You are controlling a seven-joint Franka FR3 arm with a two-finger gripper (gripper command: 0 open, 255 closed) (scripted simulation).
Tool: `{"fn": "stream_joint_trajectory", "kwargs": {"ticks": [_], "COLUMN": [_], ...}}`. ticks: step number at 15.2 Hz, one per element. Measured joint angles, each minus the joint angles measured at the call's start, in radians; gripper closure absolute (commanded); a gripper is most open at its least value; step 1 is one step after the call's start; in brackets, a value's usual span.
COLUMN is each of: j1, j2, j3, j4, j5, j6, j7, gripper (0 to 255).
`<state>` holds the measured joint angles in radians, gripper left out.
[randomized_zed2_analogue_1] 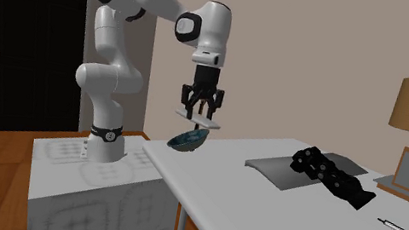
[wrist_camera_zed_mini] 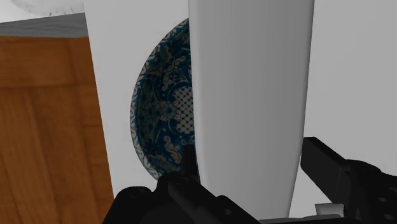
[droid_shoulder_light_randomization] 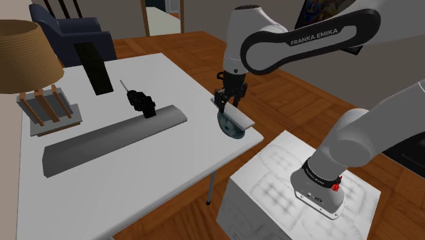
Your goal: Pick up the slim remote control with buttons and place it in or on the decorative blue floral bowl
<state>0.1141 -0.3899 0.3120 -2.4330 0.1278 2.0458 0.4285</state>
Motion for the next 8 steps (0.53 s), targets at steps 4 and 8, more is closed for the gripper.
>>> {"fn": "stream_joint_trajectory", "kwargs": {"ticks": [4,8], "j1": [0.000,0.000], "j2": [0.018,0.044], "j3": [0.006,0.015], "j4": [-0.039,-0.073], "j5": [0.001,0.000], "j6": [0.057,0.117], "j7": [0.002,0.006], "gripper": [255,255]}}
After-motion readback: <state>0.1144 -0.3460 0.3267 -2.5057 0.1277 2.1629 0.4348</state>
